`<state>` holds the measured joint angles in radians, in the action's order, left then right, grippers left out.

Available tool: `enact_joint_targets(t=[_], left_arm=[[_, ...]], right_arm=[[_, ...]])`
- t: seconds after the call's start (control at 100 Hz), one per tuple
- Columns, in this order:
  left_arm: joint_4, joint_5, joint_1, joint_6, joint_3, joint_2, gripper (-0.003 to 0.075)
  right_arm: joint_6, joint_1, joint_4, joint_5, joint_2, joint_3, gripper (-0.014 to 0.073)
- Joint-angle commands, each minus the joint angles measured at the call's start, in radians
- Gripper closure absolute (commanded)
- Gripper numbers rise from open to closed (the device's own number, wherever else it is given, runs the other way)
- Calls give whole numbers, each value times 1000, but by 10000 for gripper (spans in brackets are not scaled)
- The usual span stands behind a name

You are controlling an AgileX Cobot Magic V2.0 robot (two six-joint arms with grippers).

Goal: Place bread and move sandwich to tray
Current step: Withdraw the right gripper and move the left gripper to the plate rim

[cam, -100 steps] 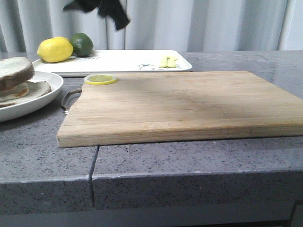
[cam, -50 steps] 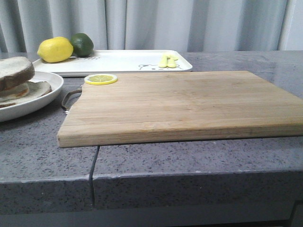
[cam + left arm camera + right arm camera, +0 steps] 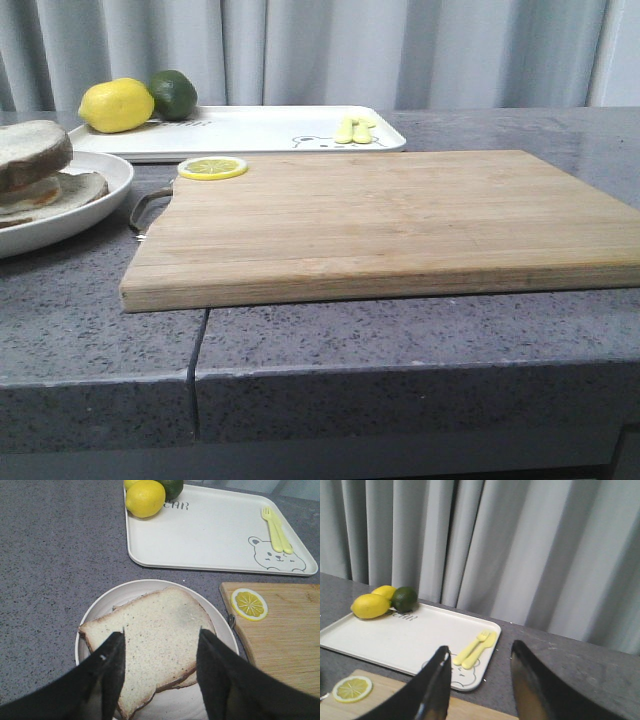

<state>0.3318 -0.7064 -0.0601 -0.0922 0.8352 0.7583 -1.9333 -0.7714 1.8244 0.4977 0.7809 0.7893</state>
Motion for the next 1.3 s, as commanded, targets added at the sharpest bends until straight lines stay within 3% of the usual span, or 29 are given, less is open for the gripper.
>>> enact_joint_targets(t=[0.0,0.44,0.84,1.01,1.29], left_arm=[[24,76,8,-2,37,0,405],[24,107,8,-32,-23,-6,405],[24,97,8,-39,-100,-73,405],[24,34,4,120,-128,-84,402],[-28,47,-47,402,-136,-84,402]], right_arm=[[-18,3,-66,-12,-93,-65,284],[10,3,-63,-9,-379,-351,284],[10,3,-24,-10,-409,-375,285],[10,3,-24,-10,-409,-375,285],[10,3,-23,-10,-409,-375,285]])
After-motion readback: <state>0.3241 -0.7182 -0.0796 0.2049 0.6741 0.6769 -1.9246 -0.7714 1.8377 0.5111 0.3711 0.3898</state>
